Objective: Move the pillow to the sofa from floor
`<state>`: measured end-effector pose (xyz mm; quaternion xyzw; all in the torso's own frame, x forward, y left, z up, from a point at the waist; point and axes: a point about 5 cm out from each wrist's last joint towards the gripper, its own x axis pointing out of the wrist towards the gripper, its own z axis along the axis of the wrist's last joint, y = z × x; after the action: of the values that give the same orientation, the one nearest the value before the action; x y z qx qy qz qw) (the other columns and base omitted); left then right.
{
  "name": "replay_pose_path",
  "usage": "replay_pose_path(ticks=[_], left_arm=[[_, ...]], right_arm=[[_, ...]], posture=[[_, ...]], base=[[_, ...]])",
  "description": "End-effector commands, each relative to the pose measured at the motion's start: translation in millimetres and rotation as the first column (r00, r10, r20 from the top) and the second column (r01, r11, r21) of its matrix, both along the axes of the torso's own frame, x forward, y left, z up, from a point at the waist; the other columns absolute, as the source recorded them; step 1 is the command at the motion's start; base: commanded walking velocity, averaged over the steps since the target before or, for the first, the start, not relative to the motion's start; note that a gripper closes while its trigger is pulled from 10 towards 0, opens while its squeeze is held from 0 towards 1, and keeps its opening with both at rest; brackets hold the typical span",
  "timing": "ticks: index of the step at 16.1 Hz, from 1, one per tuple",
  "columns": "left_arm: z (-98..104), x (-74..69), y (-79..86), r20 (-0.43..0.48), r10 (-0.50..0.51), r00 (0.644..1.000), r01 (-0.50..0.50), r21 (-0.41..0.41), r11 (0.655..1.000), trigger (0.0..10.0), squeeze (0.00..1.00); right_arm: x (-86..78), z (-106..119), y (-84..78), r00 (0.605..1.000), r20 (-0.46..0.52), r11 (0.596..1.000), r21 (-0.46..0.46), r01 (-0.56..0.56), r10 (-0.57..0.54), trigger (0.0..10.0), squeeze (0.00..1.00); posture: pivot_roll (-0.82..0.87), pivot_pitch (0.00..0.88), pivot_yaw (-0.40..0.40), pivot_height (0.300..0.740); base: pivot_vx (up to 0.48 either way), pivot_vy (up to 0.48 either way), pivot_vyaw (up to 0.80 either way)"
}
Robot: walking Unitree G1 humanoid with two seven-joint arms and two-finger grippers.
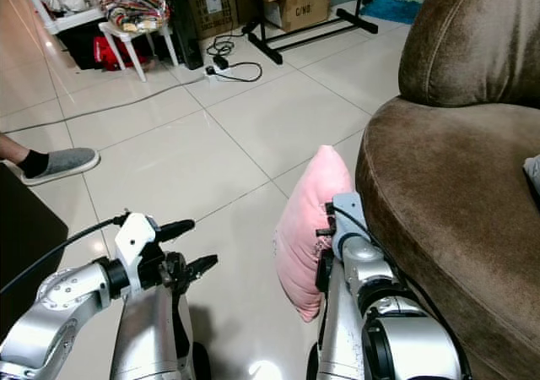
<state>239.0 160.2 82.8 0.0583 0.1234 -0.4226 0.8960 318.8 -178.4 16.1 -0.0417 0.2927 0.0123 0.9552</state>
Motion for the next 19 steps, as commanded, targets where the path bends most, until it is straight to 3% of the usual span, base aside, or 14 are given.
replay_pose_path(ticks=[1,4,7,9,11,13,14,15,16,19], left_arm=[[0,2.2,-0.9,0.002,-0.008,1.000,0.008,0.005,1.000,10.0,0.00],[-2,1.7,-1.0,0.003,0.000,1.000,0.000,0.003,1.000,10.0,0.00],[-4,-0.4,-0.5,0.013,0.045,0.999,-0.045,-0.010,0.999,10.0,0.00],[3,0.1,2.4,0.070,0.124,0.990,-0.122,-0.034,0.992,10.0,0.00],[14,1.4,6.5,0.119,0.216,0.969,-0.207,-0.085,0.975,10.0,0.00],[27,-0.9,9.2,0.176,0.315,0.933,-0.296,-0.128,0.947,10.0,0.00],[30,-0.7,8.2,0.194,0.340,0.920,-0.318,-0.136,0.938,10.0,0.00],[33,2.4,7.4,0.210,0.364,0.907,-0.339,-0.145,0.930,10.0,0.00],[35,6.7,7.0,0.228,0.385,0.894,-0.357,-0.152,0.921,10.0,0.00],[44,14.0,4.7,0.287,0.418,0.862,-0.389,-0.156,0.908,10.0,0.00]], right_arm=[[-7.6,-9,9.4,1.000,-0.015,0.996,0.085,0.000,0.001,0.0,0.00],[-9.0,-8,19.4,0.999,0.041,0.983,0.181,-0.022,0.014,0.0,0.00],[-9.2,2,31.3,0.984,0.167,0.952,0.285,-0.107,0.060,0.0,0.00],[-13.5,27,29.6,0.952,0.307,0.923,0.359,-0.136,0.021,0.0,0.00],[-25.4,52,26.1,0.921,0.387,0.897,0.422,-0.131,-0.047,0.0,0.00],[-48.7,82,29.8,0.885,0.455,0.871,0.470,-0.147,-0.096,0.0,0.00],[-56.6,93,33.0,0.865,0.494,0.886,0.434,-0.160,-0.086,0.0,0.00],[-60.1,96,38.2,0.866,0.497,0.900,0.399,-0.178,-0.048,10.0,0.00],[-62.7,104,42.3,0.839,0.544,0.905,0.367,-0.218,-0.019,10.0,0.00],[-60.9,110,41.2,0.852,0.521,0.912,0.372,-0.171,-0.053,10.0,0.00]], posture=[[-0.06,0.000,0.116,0.384],[-0.06,0.000,0.115,0.384],[-0.07,0.000,0.111,0.384],[-0.07,0.000,0.100,0.384],[-0.07,0.000,0.097,0.384],[-0.07,0.000,0.099,0.384],[-0.07,0.000,0.097,0.384],[-0.07,0.000,0.097,0.384],[-0.07,0.000,0.098,0.384],[-0.07,0.000,0.097,0.404]], base=[[0.000,0.000,0.00],[0.000,0.000,0.00],[0.000,0.000,0.00],[0.000,0.000,0.00],[0.000,0.000,0.00],[0.000,0.000,0.00],[0.000,0.000,0.00],[0.000,0.000,0.00],[0.000,0.000,0.00],[0.000,0.000,0.00]])
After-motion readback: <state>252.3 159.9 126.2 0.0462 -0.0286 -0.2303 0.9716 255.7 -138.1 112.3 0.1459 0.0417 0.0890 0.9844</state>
